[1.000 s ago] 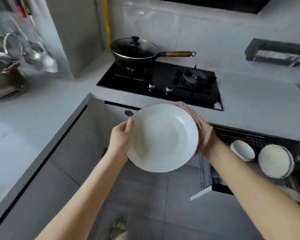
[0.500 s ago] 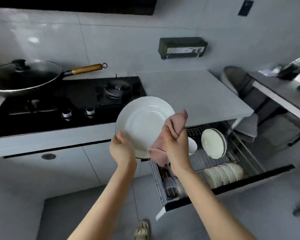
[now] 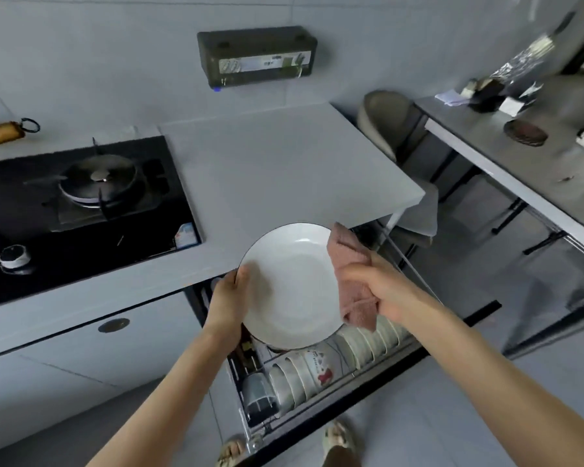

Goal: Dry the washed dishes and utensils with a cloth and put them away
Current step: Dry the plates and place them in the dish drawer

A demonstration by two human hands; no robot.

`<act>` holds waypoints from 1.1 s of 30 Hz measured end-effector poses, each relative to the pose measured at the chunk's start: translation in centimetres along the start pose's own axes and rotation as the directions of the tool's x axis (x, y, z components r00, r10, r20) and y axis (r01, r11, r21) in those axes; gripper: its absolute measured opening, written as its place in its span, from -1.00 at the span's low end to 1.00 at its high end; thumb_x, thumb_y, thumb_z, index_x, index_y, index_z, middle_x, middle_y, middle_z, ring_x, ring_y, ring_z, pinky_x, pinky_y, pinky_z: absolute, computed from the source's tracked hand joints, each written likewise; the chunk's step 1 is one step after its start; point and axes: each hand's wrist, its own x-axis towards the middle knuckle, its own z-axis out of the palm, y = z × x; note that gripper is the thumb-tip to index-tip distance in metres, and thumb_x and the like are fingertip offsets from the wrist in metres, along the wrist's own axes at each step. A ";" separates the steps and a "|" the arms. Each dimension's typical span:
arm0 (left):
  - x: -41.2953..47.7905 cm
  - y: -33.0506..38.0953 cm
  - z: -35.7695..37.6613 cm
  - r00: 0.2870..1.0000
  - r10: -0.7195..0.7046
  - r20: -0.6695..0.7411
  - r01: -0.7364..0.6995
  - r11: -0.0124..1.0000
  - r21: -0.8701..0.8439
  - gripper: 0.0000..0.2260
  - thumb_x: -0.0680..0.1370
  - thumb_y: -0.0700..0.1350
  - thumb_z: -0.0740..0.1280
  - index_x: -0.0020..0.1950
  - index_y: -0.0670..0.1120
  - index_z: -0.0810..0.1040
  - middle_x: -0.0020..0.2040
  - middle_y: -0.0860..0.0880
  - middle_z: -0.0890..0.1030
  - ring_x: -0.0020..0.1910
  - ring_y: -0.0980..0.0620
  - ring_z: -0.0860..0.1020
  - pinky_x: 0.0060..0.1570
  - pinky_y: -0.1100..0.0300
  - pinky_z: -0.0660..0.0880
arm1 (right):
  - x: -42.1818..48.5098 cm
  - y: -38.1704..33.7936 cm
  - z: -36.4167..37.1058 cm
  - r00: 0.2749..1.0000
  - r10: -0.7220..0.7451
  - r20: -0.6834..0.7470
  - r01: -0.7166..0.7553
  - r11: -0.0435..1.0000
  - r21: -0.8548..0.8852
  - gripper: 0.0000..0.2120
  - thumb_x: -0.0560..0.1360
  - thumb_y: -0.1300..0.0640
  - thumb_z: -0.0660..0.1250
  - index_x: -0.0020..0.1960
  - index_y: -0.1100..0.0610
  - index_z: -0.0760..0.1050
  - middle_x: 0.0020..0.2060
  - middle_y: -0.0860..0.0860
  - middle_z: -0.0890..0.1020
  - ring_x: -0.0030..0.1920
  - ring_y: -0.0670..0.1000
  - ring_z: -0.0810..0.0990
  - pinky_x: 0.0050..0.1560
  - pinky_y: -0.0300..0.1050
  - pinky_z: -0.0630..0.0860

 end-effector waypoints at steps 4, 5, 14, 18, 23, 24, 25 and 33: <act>0.8 -2.2 7.8 0.927 -0.242 0.288 0.189 0.962 0.198 -0.77 0.63 -0.02 0.15 0.16 -0.07 0.52 -0.05 -0.05 0.62 -0.13 0.00 0.60 -0.11 0.06 0.60 | 2.8 2.0 -9.2 0.987 0.021 -0.160 -0.050 0.982 -0.183 -0.62 0.44 0.48 0.18 0.04 0.05 0.48 -0.23 0.07 0.52 -0.23 0.01 0.50 -0.25 -0.16 0.39; 1.1 -2.5 9.8 0.909 -0.302 0.287 0.247 0.946 0.212 -0.78 0.63 -0.05 0.15 0.18 -0.08 0.51 -0.04 -0.10 0.62 -0.17 -0.03 0.61 -0.13 0.05 0.62 | 3.9 2.4 -11.8 0.985 0.030 -0.167 -0.068 0.972 -0.227 -0.64 0.42 0.48 0.14 -0.08 0.04 0.46 -0.27 0.05 0.46 -0.27 -0.03 0.46 -0.27 -0.19 0.34; 3.6 -2.3 18.8 0.886 -0.463 0.005 0.460 0.881 0.111 -0.83 0.61 -0.18 0.18 0.14 -0.20 0.50 -0.05 -0.22 0.61 -0.20 -0.10 0.59 -0.15 0.05 0.60 | 13.4 3.1 -26.9 0.953 -0.169 -0.252 -0.118 0.559 -0.821 -0.70 0.45 0.35 0.17 0.14 0.13 0.38 -0.09 0.05 0.51 -0.09 0.11 0.48 -0.18 -0.12 0.37; 5.3 -1.5 20.7 0.878 -0.476 -0.043 0.478 0.876 0.059 -0.84 0.61 -0.19 0.17 0.09 -0.20 0.50 -0.13 -0.16 0.60 -0.22 -0.08 0.59 -0.23 0.10 0.60 | 19.1 5.6 -28.8 0.957 -0.178 -0.229 -0.130 0.443 -0.887 -0.65 0.44 0.38 0.15 0.22 0.22 0.34 -0.04 0.14 0.55 -0.10 0.14 0.48 -0.15 -0.07 0.43; 8.1 -1.6 22.4 0.853 -0.518 -0.060 0.520 0.853 0.032 -0.86 0.60 -0.19 0.20 0.05 -0.20 0.52 -0.10 -0.18 0.62 -0.21 -0.09 0.61 -0.27 0.12 0.61 | 25.2 8.5 -29.1 0.957 -0.234 -0.173 -0.091 0.324 -0.942 -0.66 0.45 0.39 0.19 0.22 0.28 0.32 -0.09 0.16 0.55 -0.22 0.12 0.42 -0.24 -0.11 0.31; 8.7 -1.9 22.6 0.846 -0.529 -0.063 0.531 0.847 0.029 -0.86 0.60 -0.19 0.20 0.06 -0.21 0.52 -0.09 -0.19 0.62 -0.21 -0.09 0.61 -0.28 0.13 0.61 | 26.5 9.2 -29.0 0.957 -0.244 -0.159 -0.079 0.309 -0.948 -0.66 0.44 0.39 0.20 0.21 0.28 0.32 -0.08 0.17 0.56 -0.22 0.14 0.45 -0.25 -0.11 0.32; 9.3 -2.3 22.7 0.840 -0.539 -0.067 0.541 0.841 0.020 -0.86 0.60 -0.19 0.21 0.06 -0.21 0.52 -0.08 -0.19 0.62 -0.21 -0.09 0.61 -0.28 0.13 0.61 | 27.7 9.9 -28.9 0.958 -0.248 -0.144 -0.067 0.294 -0.954 -0.66 0.44 0.37 0.21 0.21 0.28 0.32 -0.05 0.19 0.58 -0.20 0.17 0.50 -0.24 -0.10 0.34; 12.8 -5.7 22.0 0.790 -0.603 -0.108 0.605 0.796 -0.024 -0.86 0.60 -0.19 0.20 0.04 -0.21 0.53 -0.13 -0.18 0.62 -0.20 -0.11 0.61 -0.19 0.07 0.61 | 34.8 13.7 -26.9 0.969 -0.225 -0.097 -0.054 0.191 -0.980 -0.59 0.45 0.31 0.27 0.28 0.31 0.30 0.06 0.31 0.55 -0.01 0.31 0.59 -0.14 0.00 0.45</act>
